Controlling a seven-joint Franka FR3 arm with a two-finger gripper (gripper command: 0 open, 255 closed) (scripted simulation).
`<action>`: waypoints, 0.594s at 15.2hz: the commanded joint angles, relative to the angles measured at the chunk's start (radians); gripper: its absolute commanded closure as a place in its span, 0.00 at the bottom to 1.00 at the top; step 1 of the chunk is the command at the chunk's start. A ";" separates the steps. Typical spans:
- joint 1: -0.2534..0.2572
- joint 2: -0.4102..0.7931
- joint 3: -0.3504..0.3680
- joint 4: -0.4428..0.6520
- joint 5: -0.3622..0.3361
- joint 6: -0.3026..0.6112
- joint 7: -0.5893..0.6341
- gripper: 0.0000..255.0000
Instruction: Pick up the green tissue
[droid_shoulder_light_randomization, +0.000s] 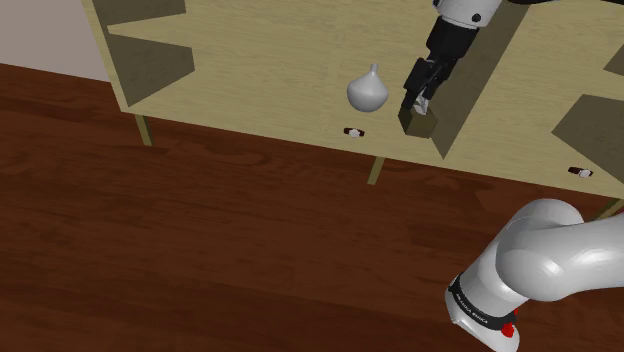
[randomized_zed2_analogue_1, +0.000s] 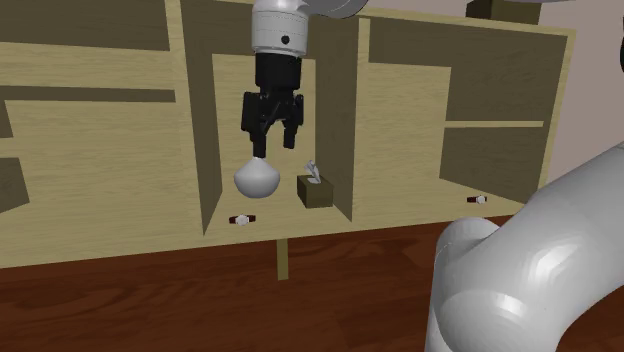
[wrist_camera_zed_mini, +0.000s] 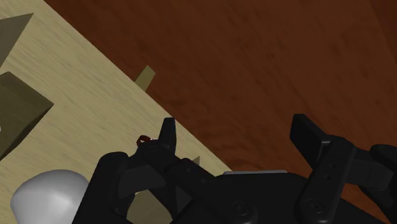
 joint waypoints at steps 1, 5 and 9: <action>0.000 0.000 0.000 0.000 0.000 0.000 0.000 0.00; -0.025 0.069 -0.062 0.011 -0.066 0.039 -0.085 0.00; -0.050 0.153 -0.122 0.038 -0.127 0.081 -0.166 0.00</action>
